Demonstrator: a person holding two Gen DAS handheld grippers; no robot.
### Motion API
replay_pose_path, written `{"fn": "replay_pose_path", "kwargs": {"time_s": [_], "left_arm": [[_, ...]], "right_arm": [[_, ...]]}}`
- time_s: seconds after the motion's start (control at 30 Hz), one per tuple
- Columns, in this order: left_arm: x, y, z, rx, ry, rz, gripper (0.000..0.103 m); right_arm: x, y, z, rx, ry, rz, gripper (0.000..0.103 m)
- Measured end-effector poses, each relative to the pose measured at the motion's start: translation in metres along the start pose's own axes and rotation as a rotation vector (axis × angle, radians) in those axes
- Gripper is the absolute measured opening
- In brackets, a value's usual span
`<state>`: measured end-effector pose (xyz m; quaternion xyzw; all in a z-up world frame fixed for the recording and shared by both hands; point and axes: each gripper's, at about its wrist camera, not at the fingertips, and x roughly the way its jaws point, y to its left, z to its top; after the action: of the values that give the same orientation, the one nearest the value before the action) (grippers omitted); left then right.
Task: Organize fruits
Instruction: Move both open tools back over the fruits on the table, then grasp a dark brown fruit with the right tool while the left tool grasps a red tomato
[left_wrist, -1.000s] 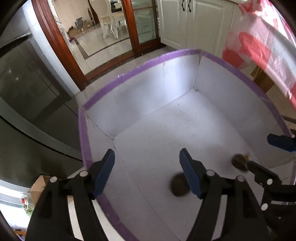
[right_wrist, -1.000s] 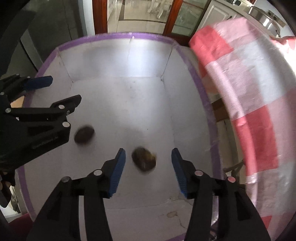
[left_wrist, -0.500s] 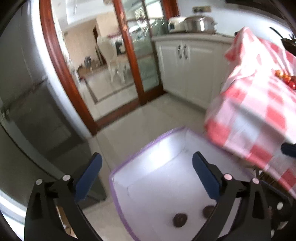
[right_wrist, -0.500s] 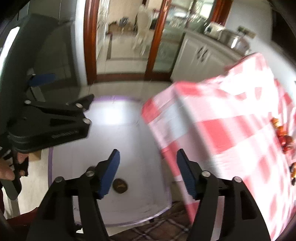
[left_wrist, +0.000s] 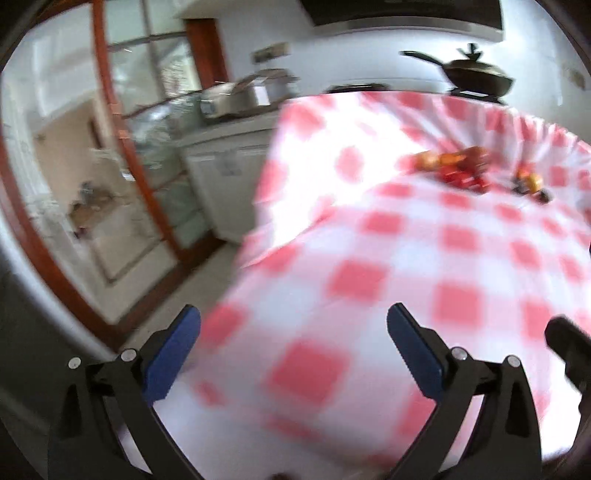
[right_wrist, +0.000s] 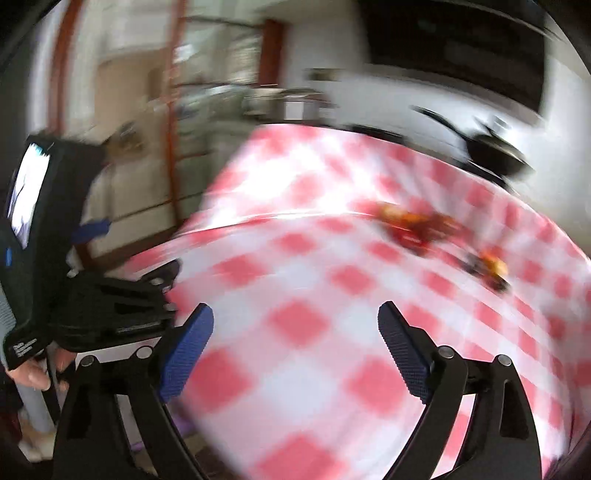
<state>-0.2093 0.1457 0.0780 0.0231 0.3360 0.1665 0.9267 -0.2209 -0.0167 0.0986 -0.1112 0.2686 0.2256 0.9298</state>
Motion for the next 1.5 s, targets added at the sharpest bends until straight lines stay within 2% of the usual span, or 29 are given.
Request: {"fn": "replay_pose_path", "kwargs": {"time_s": [0.2,0.3,0.37,0.43,0.53,0.6,0.73,0.83,1.03,1.1,1.27,1.33,1.5], "left_arm": [[0.059,-0.120,0.055,0.022,0.015,-0.238,0.101],[0.090,-0.174,0.077,0.012,0.038,-0.320,0.101],[0.111,-0.204,0.091,-0.022,0.053,-0.365,0.101],[0.126,-0.218,0.101,-0.071,0.051,-0.395,0.101],[0.154,-0.236,0.114,-0.156,0.058,-0.428,0.101],[0.162,-0.233,0.117,-0.214,0.059,-0.442,0.101],[0.165,-0.217,0.117,-0.283,0.037,-0.486,0.101],[0.163,-0.212,0.118,-0.253,0.014,-0.477,0.101],[0.166,-0.226,0.121,-0.152,0.047,-0.434,0.101],[0.170,-0.233,0.123,-0.114,0.073,-0.416,0.100],[0.189,-0.251,0.133,-0.031,0.121,-0.351,0.074],[0.197,-0.261,0.136,0.004,0.151,-0.350,0.070],[0.202,-0.279,0.143,0.061,0.145,-0.329,0.068]], "right_arm": [[0.038,-0.147,-0.007,0.304,0.049,-0.211,0.088],[0.068,-0.208,-0.014,0.418,0.091,-0.295,0.088],[0.086,-0.248,-0.023,0.510,0.115,-0.333,0.088],[0.099,-0.279,-0.030,0.596,0.127,-0.335,0.088],[0.121,-0.311,-0.026,0.659,0.136,-0.333,0.088],[0.139,-0.326,-0.022,0.664,0.146,-0.326,0.088],[0.178,-0.345,-0.010,0.629,0.189,-0.310,0.077],[0.205,-0.353,0.001,0.598,0.239,-0.303,0.068],[0.235,-0.365,0.010,0.550,0.292,-0.333,0.054],[0.237,-0.364,0.010,0.540,0.297,-0.347,0.043],[0.234,-0.372,0.006,0.598,0.262,-0.309,0.042],[0.234,-0.373,0.005,0.610,0.255,-0.300,0.042],[0.230,-0.380,0.001,0.625,0.248,-0.293,0.042]]}}
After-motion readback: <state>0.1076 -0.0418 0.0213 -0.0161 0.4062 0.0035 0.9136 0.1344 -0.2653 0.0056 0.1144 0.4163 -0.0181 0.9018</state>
